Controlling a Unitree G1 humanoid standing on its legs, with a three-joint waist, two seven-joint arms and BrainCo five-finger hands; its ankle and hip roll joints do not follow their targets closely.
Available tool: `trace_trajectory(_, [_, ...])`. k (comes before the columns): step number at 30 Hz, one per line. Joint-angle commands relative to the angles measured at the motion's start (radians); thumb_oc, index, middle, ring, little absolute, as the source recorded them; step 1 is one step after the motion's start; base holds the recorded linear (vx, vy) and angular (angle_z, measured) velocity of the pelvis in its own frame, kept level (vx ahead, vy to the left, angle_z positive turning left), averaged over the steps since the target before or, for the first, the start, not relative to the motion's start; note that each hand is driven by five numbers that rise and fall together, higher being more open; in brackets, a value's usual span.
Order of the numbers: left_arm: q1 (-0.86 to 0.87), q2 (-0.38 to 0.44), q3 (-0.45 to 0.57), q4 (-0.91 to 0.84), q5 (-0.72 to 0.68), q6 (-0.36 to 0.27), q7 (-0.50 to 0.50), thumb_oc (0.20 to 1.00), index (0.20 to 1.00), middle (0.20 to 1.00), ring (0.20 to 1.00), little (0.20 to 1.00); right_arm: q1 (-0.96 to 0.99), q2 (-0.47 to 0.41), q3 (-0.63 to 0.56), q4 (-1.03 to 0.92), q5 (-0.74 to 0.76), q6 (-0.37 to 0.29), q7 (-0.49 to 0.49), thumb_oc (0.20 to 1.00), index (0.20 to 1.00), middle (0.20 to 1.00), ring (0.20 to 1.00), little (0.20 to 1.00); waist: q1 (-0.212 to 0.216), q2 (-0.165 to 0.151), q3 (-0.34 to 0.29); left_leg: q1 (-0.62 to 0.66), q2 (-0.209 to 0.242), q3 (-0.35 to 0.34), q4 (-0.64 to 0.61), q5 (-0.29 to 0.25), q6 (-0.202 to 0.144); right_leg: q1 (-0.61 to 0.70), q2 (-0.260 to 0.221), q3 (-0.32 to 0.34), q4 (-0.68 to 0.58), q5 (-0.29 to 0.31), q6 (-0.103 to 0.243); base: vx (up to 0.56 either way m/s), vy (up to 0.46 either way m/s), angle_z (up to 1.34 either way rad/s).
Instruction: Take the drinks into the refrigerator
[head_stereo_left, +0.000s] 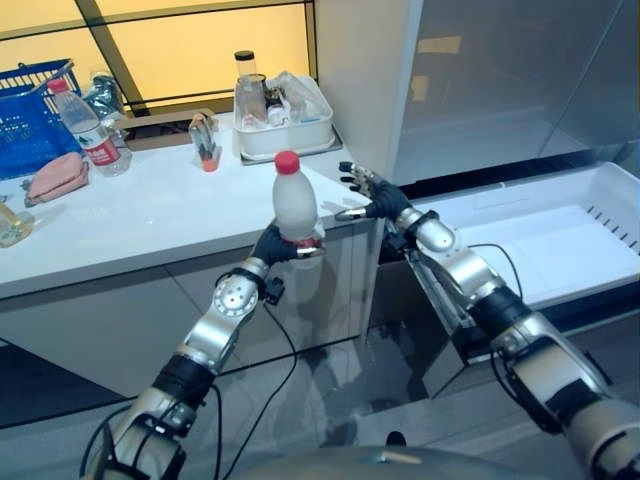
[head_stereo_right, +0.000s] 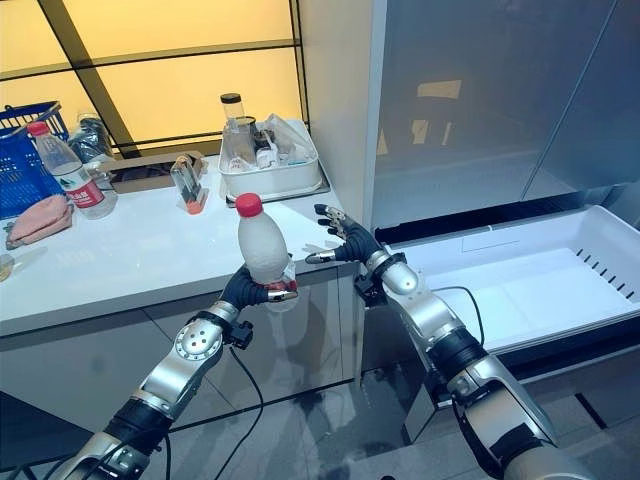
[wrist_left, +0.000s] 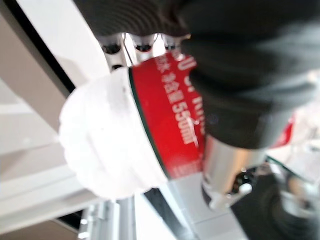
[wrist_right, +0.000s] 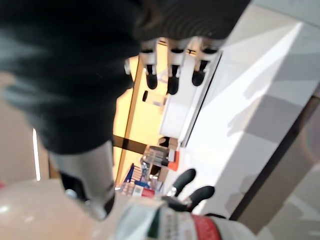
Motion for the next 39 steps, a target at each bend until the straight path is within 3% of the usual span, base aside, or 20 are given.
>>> trace_trajectory(1, [-0.17,0.022,0.081,0.012,0.005,-0.099,0.038,0.2,0.2,0.2,0.2,0.2,-0.025,-0.032,-0.075,-0.067,0.054,-0.063,0.003,1.0,1.0,1.0,1.0,1.0,0.008,-0.034,-0.034,-0.025,-0.058,0.001,0.007,-0.036,0.08,0.069,-0.025,0.02,0.128,-0.179,0.048,0.0,0.0,0.0])
trace_trajectory(11, [-0.173,0.013,0.077,0.009,0.001,-0.094,0.02,0.2,0.2,0.2,0.2,0.2,0.03,-0.032,-0.12,-0.062,-0.007,-0.067,-0.009,1.0,1.0,1.0,1.0,1.0,0.003,-0.032,-0.037,-0.026,-0.059,0.0,0.007,-0.038,0.082,0.067,-0.026,0.02,0.127,-0.18,0.049,0.0,0.001,0.0])
trace_trajectory(29, [-0.287,-0.065,-0.029,0.016,-0.058,-0.101,0.024,0.2,0.2,0.2,0.2,0.2,-0.118,0.061,0.013,0.093,0.012,-0.071,-0.009,1.0,1.0,1.0,1.0,1.0,0.015,-0.032,-0.036,-0.025,-0.057,-0.004,0.008,-0.036,0.082,0.073,-0.026,0.02,0.127,-0.18,0.049,0.0,0.0,0.0])
trace_trajectory(39, [-0.267,-0.083,-0.034,-0.031,-0.136,-0.103,0.0,0.2,0.2,0.2,0.2,0.2,-0.148,0.078,0.041,0.097,0.054,-0.082,0.005,1.0,1.0,1.0,1.0,1.0,0.026,-0.032,-0.035,-0.027,-0.058,-0.005,0.009,-0.037,0.084,0.071,-0.027,0.016,0.13,-0.18,0.05,0.0,0.0,0.0])
